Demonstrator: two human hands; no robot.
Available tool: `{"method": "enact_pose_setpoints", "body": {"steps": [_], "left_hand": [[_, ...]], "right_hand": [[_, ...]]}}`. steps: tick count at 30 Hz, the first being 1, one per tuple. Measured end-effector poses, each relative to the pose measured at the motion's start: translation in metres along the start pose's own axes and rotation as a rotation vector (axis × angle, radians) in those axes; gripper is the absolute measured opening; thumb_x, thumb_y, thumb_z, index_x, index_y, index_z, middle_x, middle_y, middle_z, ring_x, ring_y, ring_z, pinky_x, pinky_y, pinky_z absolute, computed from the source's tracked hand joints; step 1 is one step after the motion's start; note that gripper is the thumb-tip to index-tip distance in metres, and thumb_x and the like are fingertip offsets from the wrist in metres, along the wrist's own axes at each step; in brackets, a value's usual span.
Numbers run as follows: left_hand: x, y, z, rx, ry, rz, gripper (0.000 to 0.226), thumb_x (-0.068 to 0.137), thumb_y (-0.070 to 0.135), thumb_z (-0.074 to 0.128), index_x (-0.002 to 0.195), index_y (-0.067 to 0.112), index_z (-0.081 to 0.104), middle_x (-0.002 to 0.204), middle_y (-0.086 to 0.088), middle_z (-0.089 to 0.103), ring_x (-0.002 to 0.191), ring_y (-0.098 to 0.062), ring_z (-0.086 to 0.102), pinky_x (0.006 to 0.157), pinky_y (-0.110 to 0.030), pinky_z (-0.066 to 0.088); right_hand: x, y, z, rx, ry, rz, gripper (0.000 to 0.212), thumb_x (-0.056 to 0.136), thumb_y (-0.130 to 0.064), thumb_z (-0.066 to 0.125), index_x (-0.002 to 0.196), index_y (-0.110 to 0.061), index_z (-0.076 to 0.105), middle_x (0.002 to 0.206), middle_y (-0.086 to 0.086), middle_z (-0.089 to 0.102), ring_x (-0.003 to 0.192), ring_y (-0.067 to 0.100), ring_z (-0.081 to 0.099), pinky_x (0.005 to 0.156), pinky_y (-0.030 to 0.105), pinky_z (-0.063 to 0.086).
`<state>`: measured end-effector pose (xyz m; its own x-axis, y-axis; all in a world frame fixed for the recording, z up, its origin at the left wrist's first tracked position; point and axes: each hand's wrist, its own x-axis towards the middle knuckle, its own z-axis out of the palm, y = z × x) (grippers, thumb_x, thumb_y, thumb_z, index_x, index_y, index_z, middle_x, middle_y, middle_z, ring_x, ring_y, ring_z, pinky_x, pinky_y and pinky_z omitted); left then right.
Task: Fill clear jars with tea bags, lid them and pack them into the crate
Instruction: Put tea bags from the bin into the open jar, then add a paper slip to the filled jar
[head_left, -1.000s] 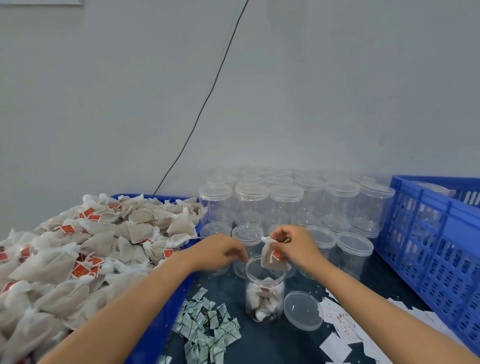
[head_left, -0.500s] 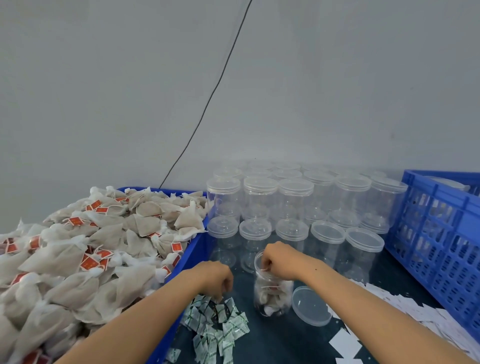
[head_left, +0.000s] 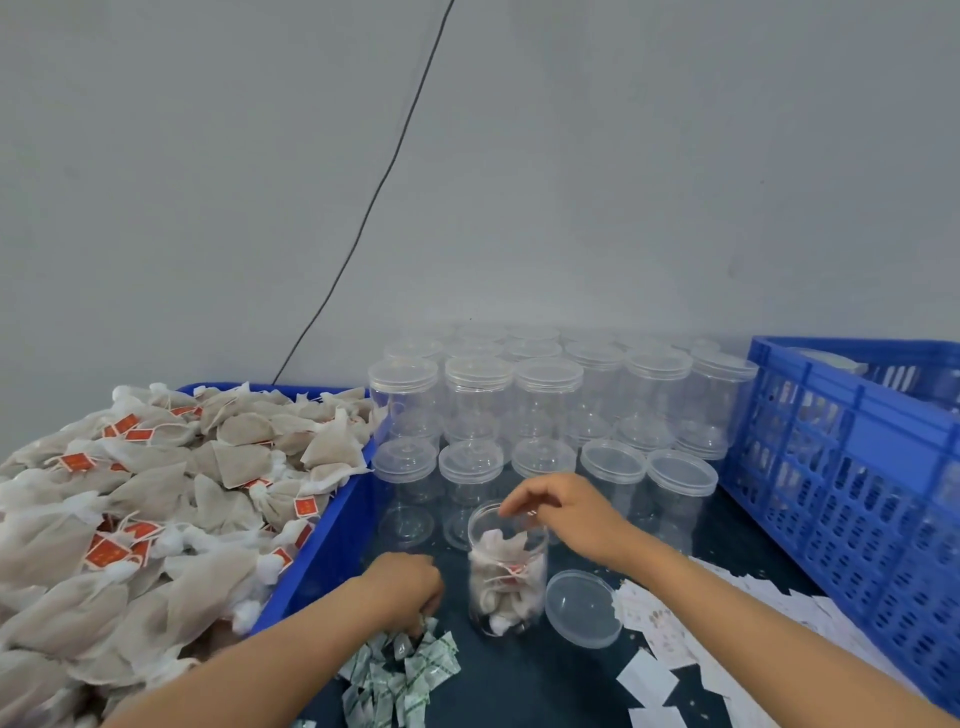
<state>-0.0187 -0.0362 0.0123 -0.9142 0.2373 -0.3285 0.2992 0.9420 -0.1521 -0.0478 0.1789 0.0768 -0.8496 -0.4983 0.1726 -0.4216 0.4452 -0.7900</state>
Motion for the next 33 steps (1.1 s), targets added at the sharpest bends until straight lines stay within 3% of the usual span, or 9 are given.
{"method": "enact_pose_setpoints", "body": {"steps": [4,9,12,17,19,21,25,28,33], "left_hand": [[-0.005,-0.002,-0.014,-0.14,0.131,-0.07,0.025,0.082,0.028,0.074,0.104,0.019,0.066,0.112,0.002,0.067,0.102,-0.019,0.061,0.08,-0.032,0.046],[-0.019,-0.007,-0.039,-0.568,0.71,-0.169,0.01,0.08,0.035,0.075,0.087,0.03,0.07,0.081,0.016,0.066,0.08,-0.003,0.062,0.067,-0.021,0.042],[-0.019,-0.001,-0.046,-0.734,0.919,-0.095,0.012,0.083,0.03,0.074,0.093,0.024,0.076,0.084,0.013,0.071,0.077,-0.005,0.064,0.073,-0.025,0.049],[-0.007,0.014,-0.045,-0.626,0.775,0.055,0.017,0.091,0.019,0.065,0.104,0.023,0.075,0.095,0.006,0.069,0.088,-0.007,0.06,0.082,-0.022,0.048],[-0.004,0.016,-0.041,-0.638,0.773,0.063,0.017,0.092,0.016,0.063,0.102,0.023,0.075,0.092,0.009,0.068,0.084,-0.003,0.059,0.077,-0.016,0.045],[-0.004,0.014,-0.038,-0.678,0.806,0.082,0.019,0.093,0.014,0.061,0.107,0.022,0.071,0.099,0.009,0.067,0.092,-0.002,0.059,0.082,-0.017,0.046],[-0.007,0.012,-0.036,-0.86,0.825,0.098,0.025,0.091,0.018,0.065,0.114,0.026,0.061,0.106,0.014,0.062,0.099,-0.002,0.059,0.083,-0.015,0.048],[-0.009,0.014,-0.032,-0.988,0.717,0.11,0.023,0.089,0.018,0.068,0.109,0.024,0.061,0.101,0.011,0.067,0.097,-0.005,0.063,0.084,-0.018,0.051],[-0.013,0.015,-0.031,-0.901,0.713,0.138,0.021,0.094,0.015,0.061,0.111,0.027,0.061,0.101,0.017,0.068,0.095,0.002,0.062,0.087,-0.021,0.052]], "right_hand": [[-0.015,0.016,-0.024,0.184,0.222,0.079,0.052,0.085,0.02,0.035,0.079,-0.017,0.071,0.084,-0.005,0.072,0.076,0.0,0.068,0.069,0.014,0.053],[-0.029,0.044,-0.05,0.341,0.348,0.207,0.044,0.09,0.017,0.036,0.083,-0.009,0.071,0.09,0.007,0.074,0.085,0.014,0.07,0.072,0.023,0.057],[-0.034,0.064,-0.062,0.364,0.424,0.307,0.043,0.089,0.017,0.036,0.083,-0.007,0.07,0.089,0.008,0.073,0.085,0.017,0.069,0.067,0.024,0.056],[-0.041,0.099,-0.068,0.163,0.423,0.457,0.039,0.086,0.015,0.039,0.076,-0.008,0.069,0.085,0.01,0.069,0.081,0.02,0.063,0.064,0.029,0.052],[-0.044,0.111,-0.068,0.056,0.387,0.496,0.035,0.084,0.013,0.044,0.075,-0.009,0.069,0.086,0.009,0.069,0.082,0.019,0.062,0.063,0.028,0.05],[-0.045,0.121,-0.067,-0.086,0.343,0.513,0.032,0.083,0.011,0.048,0.075,-0.012,0.069,0.088,0.006,0.07,0.085,0.019,0.062,0.067,0.029,0.051],[-0.048,0.137,-0.065,-0.36,0.271,0.495,0.021,0.09,-0.002,0.056,0.093,-0.017,0.071,0.101,-0.001,0.069,0.094,0.014,0.063,0.087,0.032,0.052],[-0.05,0.146,-0.06,-0.463,0.25,0.483,0.015,0.09,-0.011,0.061,0.099,-0.022,0.067,0.107,-0.004,0.065,0.093,0.011,0.061,0.085,0.027,0.051],[-0.049,0.158,-0.044,-0.562,0.3,0.449,0.021,0.09,-0.024,0.065,0.111,-0.023,0.062,0.118,-0.004,0.062,0.102,0.011,0.058,0.086,0.021,0.045]]}}
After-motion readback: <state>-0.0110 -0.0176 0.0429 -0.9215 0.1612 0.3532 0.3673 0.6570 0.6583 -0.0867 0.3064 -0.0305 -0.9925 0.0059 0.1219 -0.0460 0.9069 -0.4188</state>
